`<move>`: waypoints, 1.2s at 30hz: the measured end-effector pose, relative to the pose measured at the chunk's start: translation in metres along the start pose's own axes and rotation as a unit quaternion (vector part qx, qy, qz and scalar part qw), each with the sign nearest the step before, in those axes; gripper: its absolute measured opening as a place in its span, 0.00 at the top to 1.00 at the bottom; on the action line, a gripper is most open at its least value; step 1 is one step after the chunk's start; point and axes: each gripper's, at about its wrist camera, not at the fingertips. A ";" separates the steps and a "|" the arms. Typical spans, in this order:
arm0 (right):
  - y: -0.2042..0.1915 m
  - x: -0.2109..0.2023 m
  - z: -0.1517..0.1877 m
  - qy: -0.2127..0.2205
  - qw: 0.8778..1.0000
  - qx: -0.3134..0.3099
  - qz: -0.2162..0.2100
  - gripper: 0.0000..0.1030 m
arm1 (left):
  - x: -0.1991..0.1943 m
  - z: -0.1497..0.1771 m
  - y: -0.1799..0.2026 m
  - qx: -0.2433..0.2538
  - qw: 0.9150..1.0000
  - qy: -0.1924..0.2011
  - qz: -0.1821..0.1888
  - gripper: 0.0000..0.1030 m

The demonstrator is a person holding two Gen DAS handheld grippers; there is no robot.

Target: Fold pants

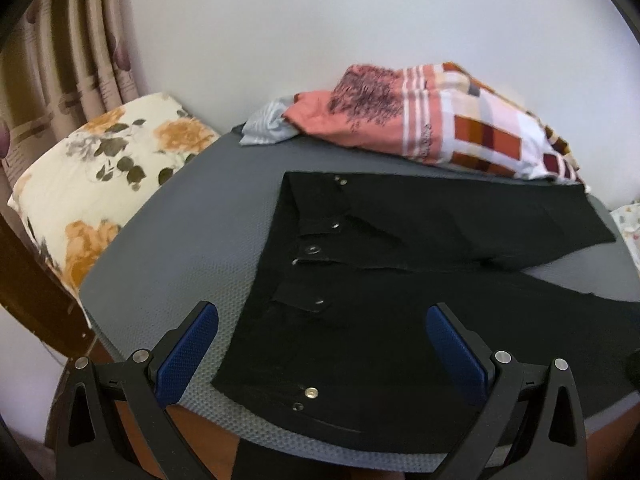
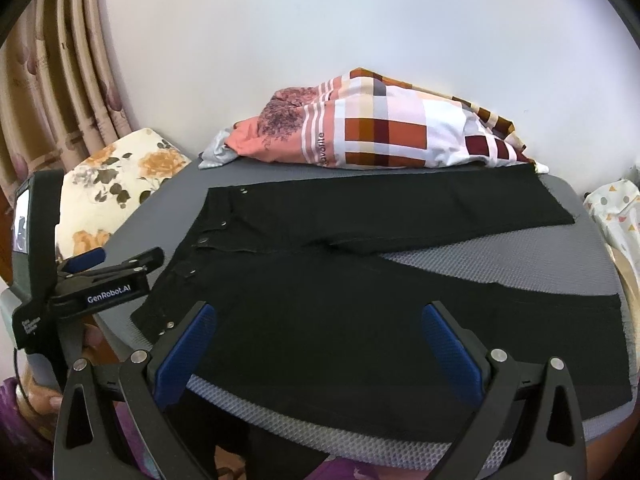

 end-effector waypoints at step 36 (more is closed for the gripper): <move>0.016 0.108 -0.016 -0.107 0.994 0.028 -0.016 0.09 | 0.285 -0.134 -0.131 0.024 0.979 -0.085 0.185 0.16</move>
Point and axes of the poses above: each gripper's, at about its wrist camera, not at the fingertips, and x roughly the way its jaws point, y to its right, z to its underside, and after that the axes turned 9 degrees about x, right-handed
